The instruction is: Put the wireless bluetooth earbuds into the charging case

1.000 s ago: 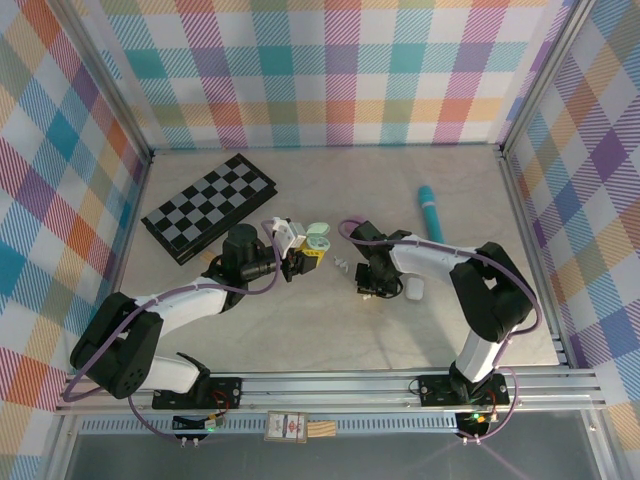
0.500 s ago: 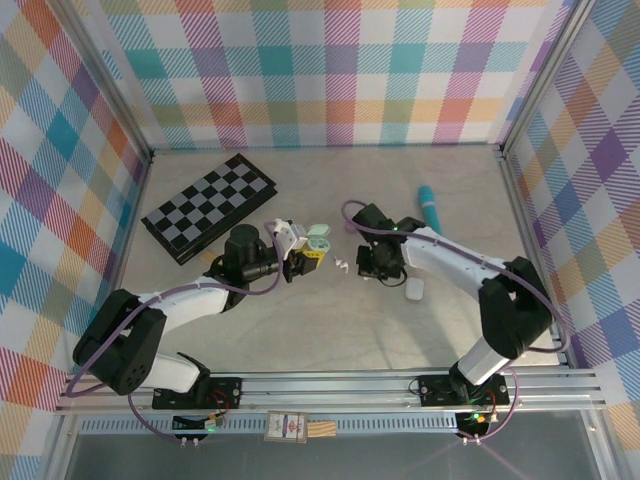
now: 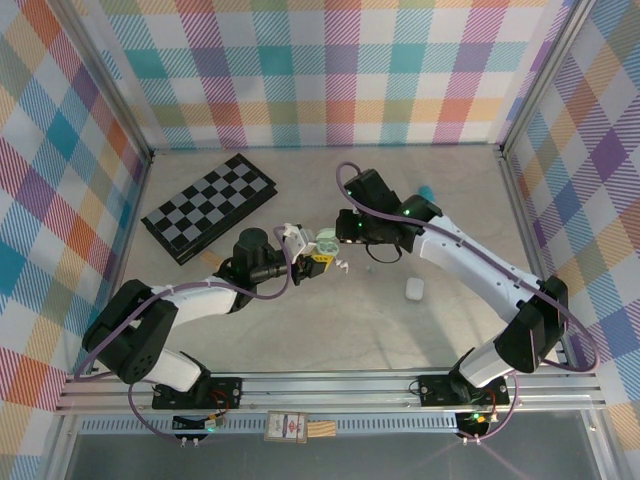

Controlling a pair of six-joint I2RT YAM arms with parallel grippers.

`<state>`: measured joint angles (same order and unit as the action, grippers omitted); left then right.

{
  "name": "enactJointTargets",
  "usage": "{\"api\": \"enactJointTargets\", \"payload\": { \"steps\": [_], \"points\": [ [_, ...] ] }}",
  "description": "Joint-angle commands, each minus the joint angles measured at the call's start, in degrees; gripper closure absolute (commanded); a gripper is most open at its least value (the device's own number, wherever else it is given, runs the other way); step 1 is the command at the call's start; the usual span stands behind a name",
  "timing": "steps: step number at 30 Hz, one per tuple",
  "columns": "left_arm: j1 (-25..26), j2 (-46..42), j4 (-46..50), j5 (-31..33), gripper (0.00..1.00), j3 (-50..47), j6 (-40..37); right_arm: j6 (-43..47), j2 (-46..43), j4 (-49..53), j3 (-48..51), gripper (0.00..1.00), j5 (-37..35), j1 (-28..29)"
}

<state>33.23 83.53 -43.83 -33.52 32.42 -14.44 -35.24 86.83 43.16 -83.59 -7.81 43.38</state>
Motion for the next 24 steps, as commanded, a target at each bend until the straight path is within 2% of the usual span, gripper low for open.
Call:
{"api": "enactJointTargets", "payload": {
  "steps": [1, 24],
  "points": [
    [0.8, 0.4, -3.4, -1.2, 0.66, 1.1, -0.1, 2.1, 1.5, 1.6, -2.0, 0.81, 1.5, 0.6],
    [1.7, 2.2, -6.3, -0.8, 0.66, 3.0, 1.5, 2.5, 4.7, 0.4, -2.6, 0.81, 4.1, 2.4]
  ]
}}
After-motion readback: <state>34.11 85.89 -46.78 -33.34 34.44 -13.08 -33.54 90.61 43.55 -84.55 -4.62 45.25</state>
